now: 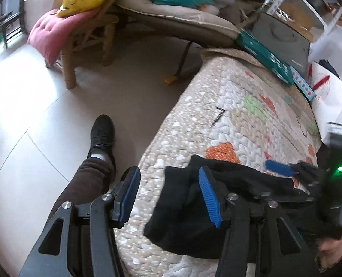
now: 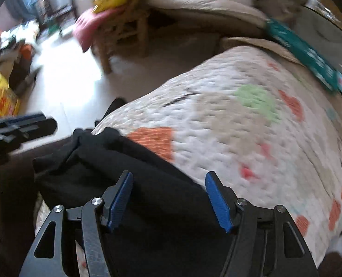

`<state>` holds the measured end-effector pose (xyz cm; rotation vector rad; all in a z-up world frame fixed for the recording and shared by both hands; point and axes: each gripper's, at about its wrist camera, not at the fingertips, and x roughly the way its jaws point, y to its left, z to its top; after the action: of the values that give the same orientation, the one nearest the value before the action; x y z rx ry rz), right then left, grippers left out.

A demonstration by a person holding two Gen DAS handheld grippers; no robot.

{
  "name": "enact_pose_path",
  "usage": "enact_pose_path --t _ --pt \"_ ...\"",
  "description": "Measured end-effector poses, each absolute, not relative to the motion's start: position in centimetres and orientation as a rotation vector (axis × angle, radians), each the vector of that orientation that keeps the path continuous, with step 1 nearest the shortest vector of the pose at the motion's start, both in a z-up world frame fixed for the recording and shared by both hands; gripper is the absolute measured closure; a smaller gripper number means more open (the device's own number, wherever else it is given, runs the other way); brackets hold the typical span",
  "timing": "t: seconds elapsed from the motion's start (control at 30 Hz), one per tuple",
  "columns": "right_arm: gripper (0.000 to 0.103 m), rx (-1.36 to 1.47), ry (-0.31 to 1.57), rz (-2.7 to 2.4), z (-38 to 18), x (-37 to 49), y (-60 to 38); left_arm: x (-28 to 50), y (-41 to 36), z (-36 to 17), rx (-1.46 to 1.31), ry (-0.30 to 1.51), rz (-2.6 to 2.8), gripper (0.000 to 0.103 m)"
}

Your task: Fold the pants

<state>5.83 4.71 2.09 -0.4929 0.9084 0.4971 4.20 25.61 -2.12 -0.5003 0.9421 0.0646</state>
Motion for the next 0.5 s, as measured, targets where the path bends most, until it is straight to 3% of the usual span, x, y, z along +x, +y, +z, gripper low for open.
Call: enact_pose_path --t 0.1,0.23,0.4,0.5 --pt "0.032 -0.626 0.933 0.397 -0.4 7.8 7.2 3.7 26.3 -2.5 -0.542 0.939 0.073 0.049" --pt "0.032 -0.599 0.896 0.292 1.2 10.3 7.5 2.9 26.2 -3.6 -0.629 0.944 0.042 0.046" --pt "0.030 -0.412 1.012 0.603 3.0 10.9 8.1 2.4 24.8 -5.3 -0.676 0.937 -0.036 0.046" --pt "0.030 -0.451 1.077 0.751 2.3 9.9 10.2 1.8 24.7 -5.7 -0.685 0.910 -0.056 0.046"
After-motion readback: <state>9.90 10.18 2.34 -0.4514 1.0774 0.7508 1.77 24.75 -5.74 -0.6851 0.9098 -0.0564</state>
